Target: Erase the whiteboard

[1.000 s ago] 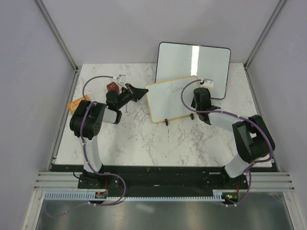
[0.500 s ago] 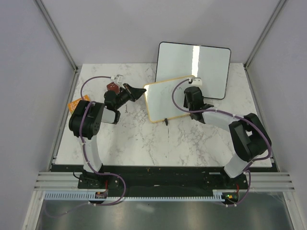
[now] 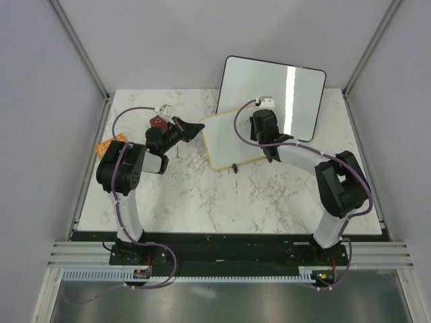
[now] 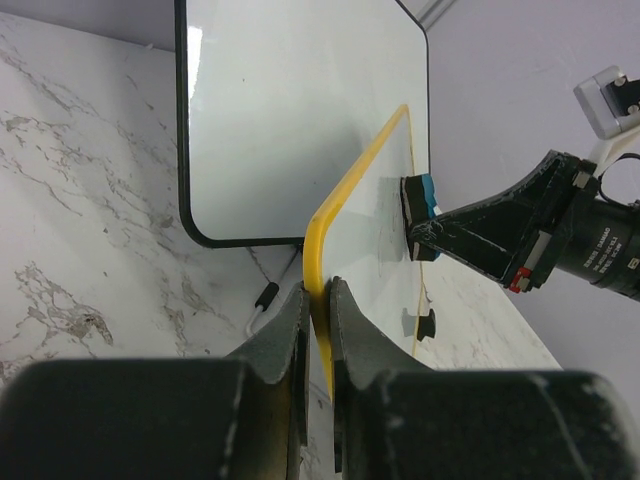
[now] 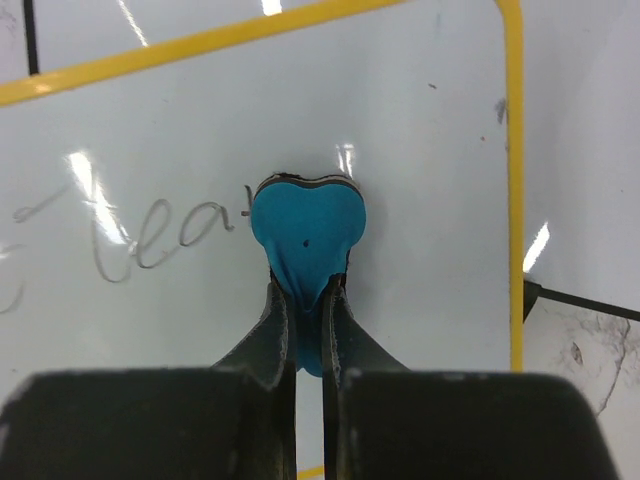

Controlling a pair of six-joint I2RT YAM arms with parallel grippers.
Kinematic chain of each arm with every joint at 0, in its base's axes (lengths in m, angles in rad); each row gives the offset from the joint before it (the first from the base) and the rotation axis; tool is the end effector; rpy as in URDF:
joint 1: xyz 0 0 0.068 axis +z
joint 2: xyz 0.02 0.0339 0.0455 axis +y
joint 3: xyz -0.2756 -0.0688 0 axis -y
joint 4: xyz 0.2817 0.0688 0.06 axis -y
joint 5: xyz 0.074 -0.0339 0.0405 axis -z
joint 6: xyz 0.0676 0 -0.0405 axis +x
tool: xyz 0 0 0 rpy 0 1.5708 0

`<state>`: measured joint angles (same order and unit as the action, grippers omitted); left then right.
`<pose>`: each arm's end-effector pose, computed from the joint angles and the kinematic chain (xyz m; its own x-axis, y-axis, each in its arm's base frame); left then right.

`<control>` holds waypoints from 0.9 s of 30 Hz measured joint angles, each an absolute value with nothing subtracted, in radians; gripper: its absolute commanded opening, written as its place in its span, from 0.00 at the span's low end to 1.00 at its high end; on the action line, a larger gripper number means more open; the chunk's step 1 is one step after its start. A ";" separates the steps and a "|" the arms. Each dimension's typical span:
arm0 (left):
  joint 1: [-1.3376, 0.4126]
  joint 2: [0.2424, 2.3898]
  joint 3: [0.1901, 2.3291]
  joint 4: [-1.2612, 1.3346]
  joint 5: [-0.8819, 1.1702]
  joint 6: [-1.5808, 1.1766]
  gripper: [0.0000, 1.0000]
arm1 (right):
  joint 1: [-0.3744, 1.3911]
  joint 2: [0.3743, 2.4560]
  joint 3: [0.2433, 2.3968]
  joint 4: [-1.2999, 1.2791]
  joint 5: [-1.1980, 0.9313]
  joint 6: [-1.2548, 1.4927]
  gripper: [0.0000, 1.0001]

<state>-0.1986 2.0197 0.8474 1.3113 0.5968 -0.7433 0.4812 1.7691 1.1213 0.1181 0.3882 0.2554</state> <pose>0.4169 -0.1226 0.1434 -0.3797 -0.4946 -0.7818 0.6138 0.4977 -0.6129 0.4134 0.1870 0.1926 -0.4684 0.0192 -0.8833 -0.0212 0.9992 0.0330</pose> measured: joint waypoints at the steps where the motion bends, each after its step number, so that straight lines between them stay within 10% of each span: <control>1: -0.199 2.020 0.847 1.312 0.598 -0.743 0.02 | 0.483 1.771 1.132 0.115 0.379 0.255 0.00; 27: -0.199 2.020 0.844 1.309 0.596 -0.743 0.02 | 0.509 1.848 1.263 0.091 0.370 0.223 0.00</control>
<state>-0.1986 2.0197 0.8436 1.3090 0.5964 -0.7433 0.5095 1.8477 1.2633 0.0910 0.3698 0.2226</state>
